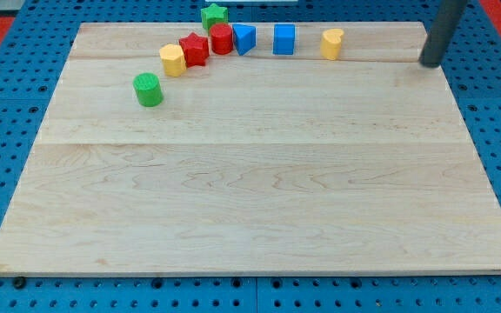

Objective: Place the blue triangle on top of the red circle

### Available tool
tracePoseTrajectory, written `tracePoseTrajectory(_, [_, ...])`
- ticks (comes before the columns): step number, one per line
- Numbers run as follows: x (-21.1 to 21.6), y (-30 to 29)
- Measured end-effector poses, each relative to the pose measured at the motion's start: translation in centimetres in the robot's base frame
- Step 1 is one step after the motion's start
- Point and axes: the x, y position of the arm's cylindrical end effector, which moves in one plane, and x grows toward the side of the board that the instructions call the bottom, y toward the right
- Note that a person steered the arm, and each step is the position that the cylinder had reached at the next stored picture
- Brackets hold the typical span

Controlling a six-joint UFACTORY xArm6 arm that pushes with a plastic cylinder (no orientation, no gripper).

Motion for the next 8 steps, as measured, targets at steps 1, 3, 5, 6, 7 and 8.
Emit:
tracePoseTrajectory(1, [-6.9, -0.4])
tracePoseTrajectory(3, [-7.1, -11.1])
tracePoseTrajectory(5, [-7.1, -37.8])
tracePoseTrajectory(6, [-7.1, -37.6])
tracePoseTrajectory(7, [-7.1, -37.4])
tracePoseTrajectory(8, [-7.1, -36.7])
